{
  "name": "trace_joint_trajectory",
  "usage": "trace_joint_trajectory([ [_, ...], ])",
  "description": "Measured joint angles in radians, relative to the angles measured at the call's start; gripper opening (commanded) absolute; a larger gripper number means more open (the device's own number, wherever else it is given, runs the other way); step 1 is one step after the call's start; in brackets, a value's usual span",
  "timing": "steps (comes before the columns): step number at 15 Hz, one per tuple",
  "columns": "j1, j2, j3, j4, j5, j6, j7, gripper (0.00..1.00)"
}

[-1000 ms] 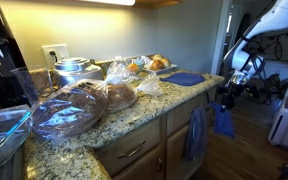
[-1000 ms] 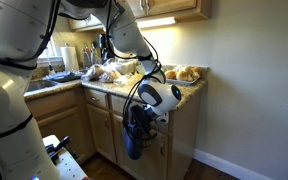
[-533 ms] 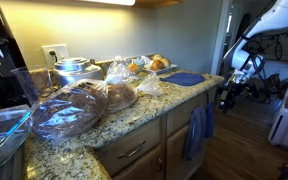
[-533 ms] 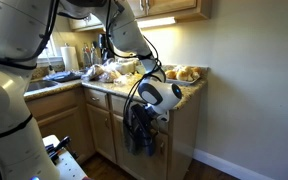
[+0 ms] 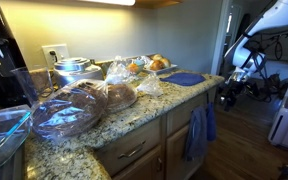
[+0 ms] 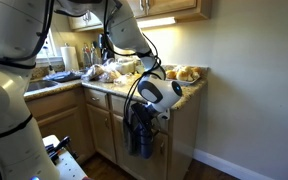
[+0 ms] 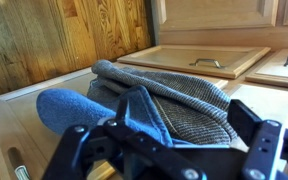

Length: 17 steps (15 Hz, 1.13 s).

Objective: Pick up the blue towel from the countertop and hang it on the bottom cabinet.

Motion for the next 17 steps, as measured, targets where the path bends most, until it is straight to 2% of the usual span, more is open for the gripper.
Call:
trace_joint_trajectory([
  [5, 0.017, -0.068, -0.023, -0.052, -0.085, 0.021, 0.051, 1.00],
  [13, 0.080, -0.264, -0.019, -0.205, -0.311, 0.157, 0.232, 1.00],
  [17, 0.079, -0.262, -0.011, -0.203, -0.316, 0.159, 0.237, 1.00],
])
